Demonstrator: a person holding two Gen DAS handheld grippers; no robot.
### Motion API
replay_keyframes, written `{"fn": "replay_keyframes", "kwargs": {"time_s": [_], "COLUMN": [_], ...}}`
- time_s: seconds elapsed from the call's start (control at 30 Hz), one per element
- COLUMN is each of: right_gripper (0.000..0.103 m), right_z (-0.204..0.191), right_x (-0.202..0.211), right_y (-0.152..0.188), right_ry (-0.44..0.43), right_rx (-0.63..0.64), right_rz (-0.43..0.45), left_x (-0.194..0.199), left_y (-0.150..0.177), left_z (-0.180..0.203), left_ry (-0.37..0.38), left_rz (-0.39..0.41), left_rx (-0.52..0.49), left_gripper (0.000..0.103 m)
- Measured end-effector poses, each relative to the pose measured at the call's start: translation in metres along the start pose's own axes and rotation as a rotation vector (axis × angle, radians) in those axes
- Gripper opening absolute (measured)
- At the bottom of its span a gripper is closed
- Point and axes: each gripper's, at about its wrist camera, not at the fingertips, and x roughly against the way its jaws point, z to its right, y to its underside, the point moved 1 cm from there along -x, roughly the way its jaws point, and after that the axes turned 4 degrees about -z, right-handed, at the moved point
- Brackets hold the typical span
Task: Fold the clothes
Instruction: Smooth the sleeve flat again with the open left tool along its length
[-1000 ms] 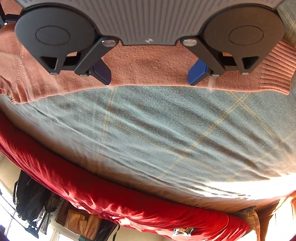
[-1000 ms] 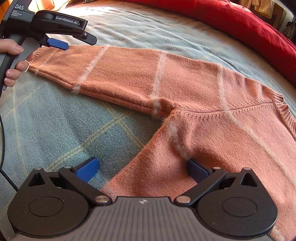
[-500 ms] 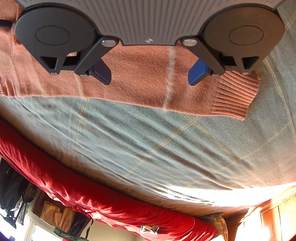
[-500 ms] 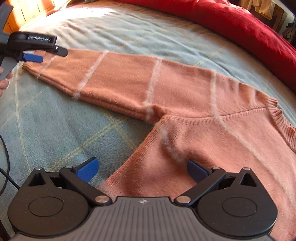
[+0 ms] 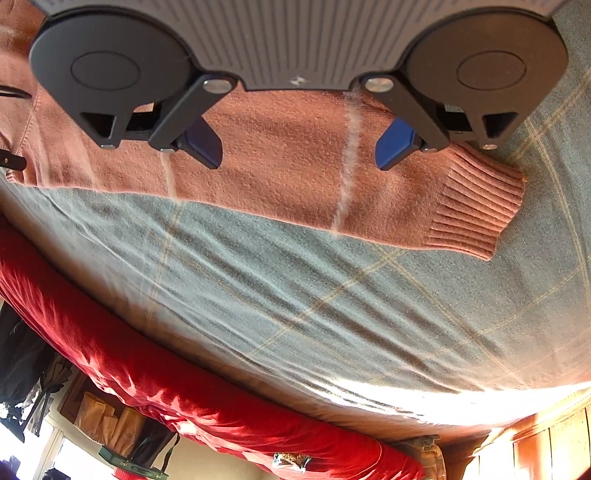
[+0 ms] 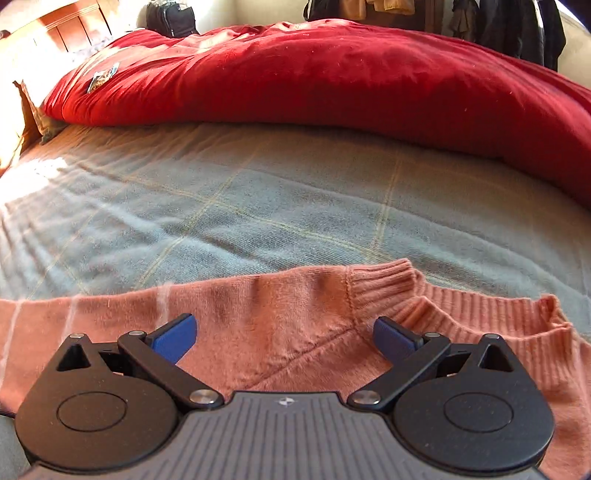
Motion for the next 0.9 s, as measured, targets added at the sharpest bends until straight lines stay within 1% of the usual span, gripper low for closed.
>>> {"fn": "replay_keyframes", "kwargs": {"time_s": [0.13,0.2,0.27,0.33,0.43,0.5,0.57,0.63,0.73,0.8,0.83,0.9], "right_gripper": [0.103,0.103,0.103,0.103,0.103,0.103,0.103,0.103,0.103,0.103,0.103,0.103], "right_z": [-0.007,-0.007,-0.012,-0.025,-0.049,-0.063,-0.067,-0.061,-0.060,-0.063,-0.061,-0.055], "right_x": [-0.029,-0.026,-0.010,0.009,0.008,-0.013,-0.036,-0.040,-0.019,0.004,0.010,0.005], "right_y": [-0.018,-0.028,-0.030,-0.023,-0.010,-0.007,-0.009,-0.017,-0.026,-0.024,-0.019,-0.015], "right_ry": [0.041,0.044,0.014,-0.039,-0.111,-0.109,-0.046,-0.052,-0.072,-0.065,-0.053,-0.047], "right_rx": [0.062,0.032,0.000,0.034,0.109,0.178,0.197,0.109,0.041,0.058,0.054,0.020], "right_rz": [-0.011,-0.026,-0.005,0.031,0.001,-0.060,-0.072,-0.034,0.011,0.052,0.057,0.029], "left_x": [-0.001,0.001,0.004,0.006,0.006,0.006,0.008,0.011,0.017,0.018,0.017,0.015], "left_y": [0.002,0.002,0.002,0.003,0.005,0.008,0.010,0.011,0.011,0.012,0.013,0.015], "left_z": [-0.004,-0.005,-0.007,-0.008,-0.009,-0.011,-0.012,-0.014,-0.019,-0.021,-0.022,-0.023], "left_ry": [-0.012,-0.014,-0.008,0.001,0.010,0.013,0.011,0.008,0.000,0.005,0.010,0.019], "left_rz": [-0.017,-0.017,-0.012,-0.007,-0.007,-0.011,-0.013,-0.013,0.000,0.003,0.001,-0.004], "left_rx": [0.004,0.016,0.034,0.050,0.058,0.054,0.046,0.039,0.049,0.068,0.076,0.092], "left_gripper": [0.090,0.090,0.090,0.090,0.090,0.090,0.090,0.090,0.090,0.090,0.090,0.090]}}
